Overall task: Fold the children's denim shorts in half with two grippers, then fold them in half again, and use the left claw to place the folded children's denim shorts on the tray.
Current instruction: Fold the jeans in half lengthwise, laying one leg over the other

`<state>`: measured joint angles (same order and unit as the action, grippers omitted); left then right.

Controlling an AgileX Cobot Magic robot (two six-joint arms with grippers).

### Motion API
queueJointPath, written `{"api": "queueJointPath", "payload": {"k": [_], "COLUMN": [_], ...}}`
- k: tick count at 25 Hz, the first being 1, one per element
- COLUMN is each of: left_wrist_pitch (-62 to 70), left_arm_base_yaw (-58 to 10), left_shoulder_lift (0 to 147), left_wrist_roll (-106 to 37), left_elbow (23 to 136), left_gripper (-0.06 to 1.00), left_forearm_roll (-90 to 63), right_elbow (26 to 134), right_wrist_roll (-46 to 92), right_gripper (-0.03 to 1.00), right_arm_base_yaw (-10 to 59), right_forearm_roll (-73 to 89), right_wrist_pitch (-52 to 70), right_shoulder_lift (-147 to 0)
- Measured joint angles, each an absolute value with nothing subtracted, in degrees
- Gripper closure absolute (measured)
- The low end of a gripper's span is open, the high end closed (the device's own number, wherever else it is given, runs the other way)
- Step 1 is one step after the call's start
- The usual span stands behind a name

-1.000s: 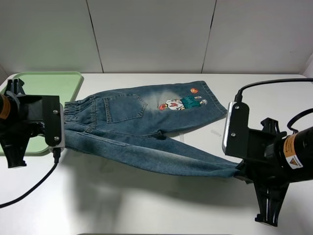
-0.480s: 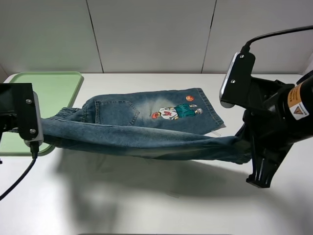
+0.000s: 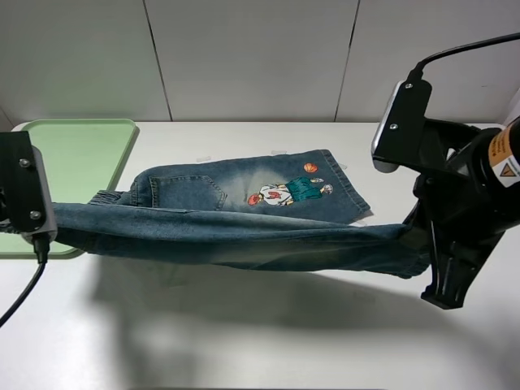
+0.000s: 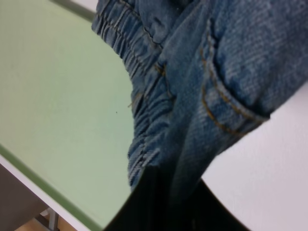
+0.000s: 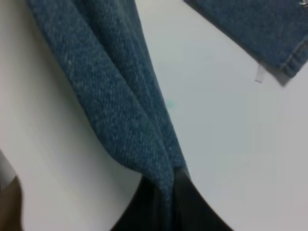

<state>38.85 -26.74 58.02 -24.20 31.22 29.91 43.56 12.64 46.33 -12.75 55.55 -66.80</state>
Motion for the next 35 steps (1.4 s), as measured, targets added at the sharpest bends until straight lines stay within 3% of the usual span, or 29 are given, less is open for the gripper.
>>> {"api": "queueJointPath", "payload": {"k": [5, 17, 35], "left_wrist_pitch": [37.0, 33.2, 33.8], "left_arm_base_yaw": [-26.7, -27.0, -24.0], "left_shoulder_lift": [58.3, 76.1, 88.5], "left_wrist_roll": [-22.6, 0.4, 2.2], "left_elbow": [31.2, 37.0, 43.6], "left_gripper": [0.87, 0.88, 0.88], "left_forearm_roll": [29.8, 42.2, 46.0], "right_elbow": [43.7, 44.2, 60.8], "right_wrist_roll": [8.5, 6.6, 1.1], "right_gripper": [0.99, 0.99, 0.99], "right_arm_base_yaw": [45.1, 37.2, 33.8], "right_forearm_roll": [-21.1, -24.7, -36.7], "right_wrist_pitch": [53.7, 44.0, 36.9], "right_shoulder_lift": [-66.8, -68.7, -96.5]}}
